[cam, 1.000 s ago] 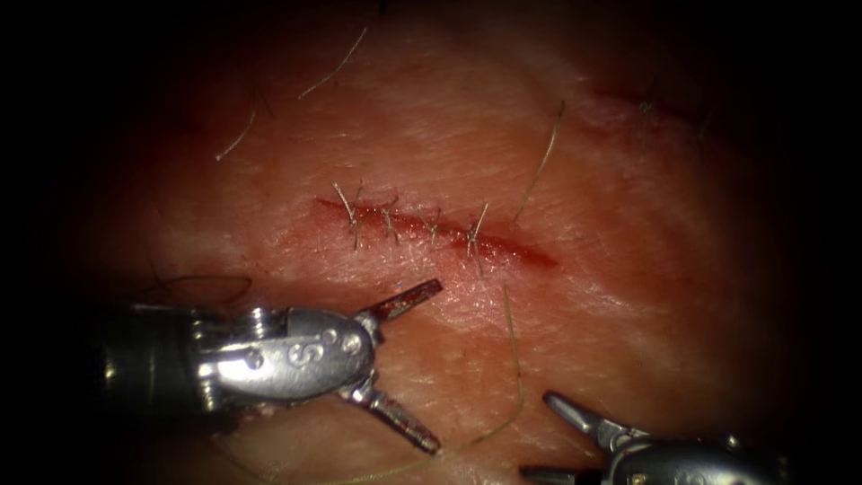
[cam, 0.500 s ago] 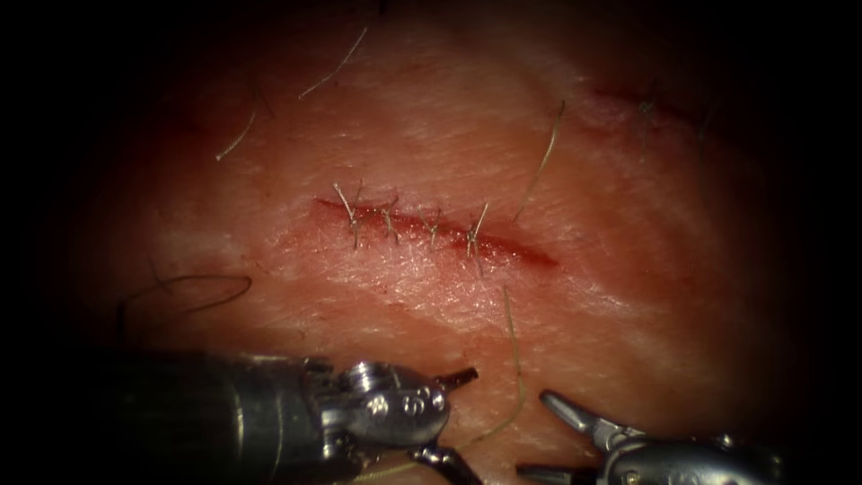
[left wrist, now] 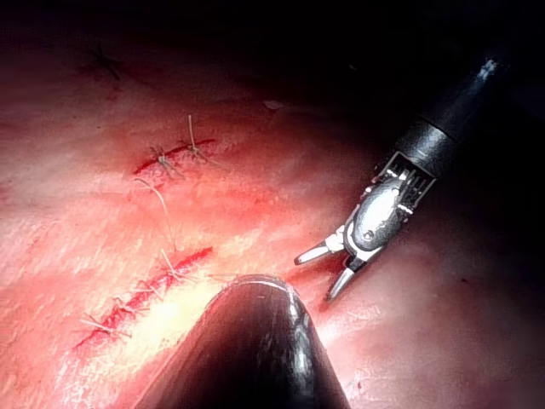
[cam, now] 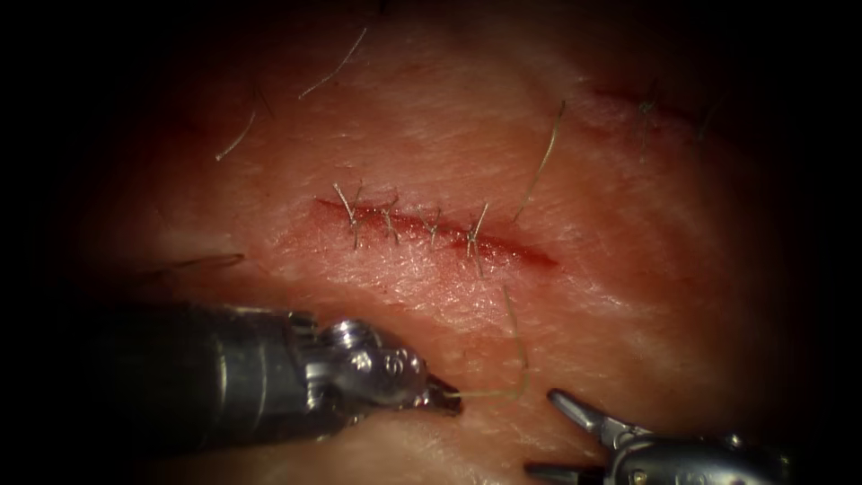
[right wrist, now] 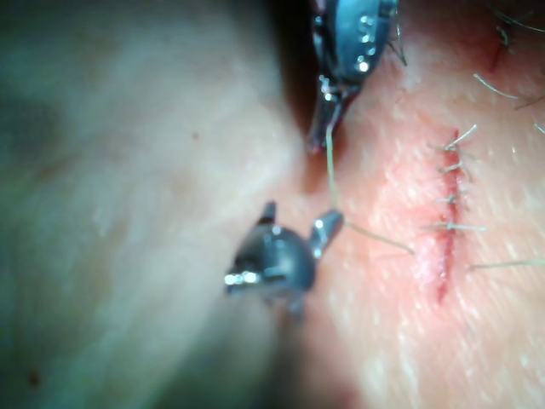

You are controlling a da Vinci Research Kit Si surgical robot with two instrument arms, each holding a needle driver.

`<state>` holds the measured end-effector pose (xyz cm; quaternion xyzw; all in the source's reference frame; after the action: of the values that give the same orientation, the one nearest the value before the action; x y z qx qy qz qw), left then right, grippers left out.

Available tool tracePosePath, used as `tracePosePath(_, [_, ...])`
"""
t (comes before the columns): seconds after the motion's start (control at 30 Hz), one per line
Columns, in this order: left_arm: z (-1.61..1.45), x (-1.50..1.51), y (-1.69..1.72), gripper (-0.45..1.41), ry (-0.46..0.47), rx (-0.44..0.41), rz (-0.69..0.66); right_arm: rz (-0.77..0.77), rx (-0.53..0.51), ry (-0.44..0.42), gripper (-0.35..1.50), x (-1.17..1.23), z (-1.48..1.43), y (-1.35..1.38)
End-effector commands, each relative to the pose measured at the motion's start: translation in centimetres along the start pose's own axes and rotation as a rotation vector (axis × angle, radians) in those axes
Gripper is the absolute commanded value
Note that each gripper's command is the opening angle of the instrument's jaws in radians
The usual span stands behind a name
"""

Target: Wound Closure

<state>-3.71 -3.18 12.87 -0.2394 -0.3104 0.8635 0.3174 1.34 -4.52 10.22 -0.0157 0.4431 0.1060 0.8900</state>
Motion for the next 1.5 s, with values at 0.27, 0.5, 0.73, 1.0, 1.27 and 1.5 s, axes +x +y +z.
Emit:
tracePosePath(0.27, [0.21,0.23,-0.57,-0.45,0.014,0.0,0.061,-0.064,-0.024,-0.041,1.26,0.14,0.32,0.48])
tracePosePath(0.5, [0.31,0.4,-0.71,-0.45,0.019,0.008,0.067,-0.045,-0.067,-0.154,1.25,0.17,0.53,0.74])
tracePosePath(0.73, [0.3,0.36,-0.62,-0.45,0.018,0.01,0.083,-0.021,-0.052,-0.246,1.25,0.13,0.73,0.8])
tracePosePath(1.0, [0.26,0.36,-0.53,-0.45,0.018,0.01,0.091,-0.026,0.038,-0.326,-0.35,0.01,0.89,0.69])
tracePosePath(1.27, [0.12,0.45,-0.51,1.03,0.058,0.059,0.15,-0.032,0.09,-0.348,-0.35,-0.03,0.76,0.68])
tracePosePath(1.5, [-0.22,0.33,-0.58,1.28,0.058,0.107,0.153,-0.033,0.087,-0.343,-0.35,-0.05,0.75,0.7])
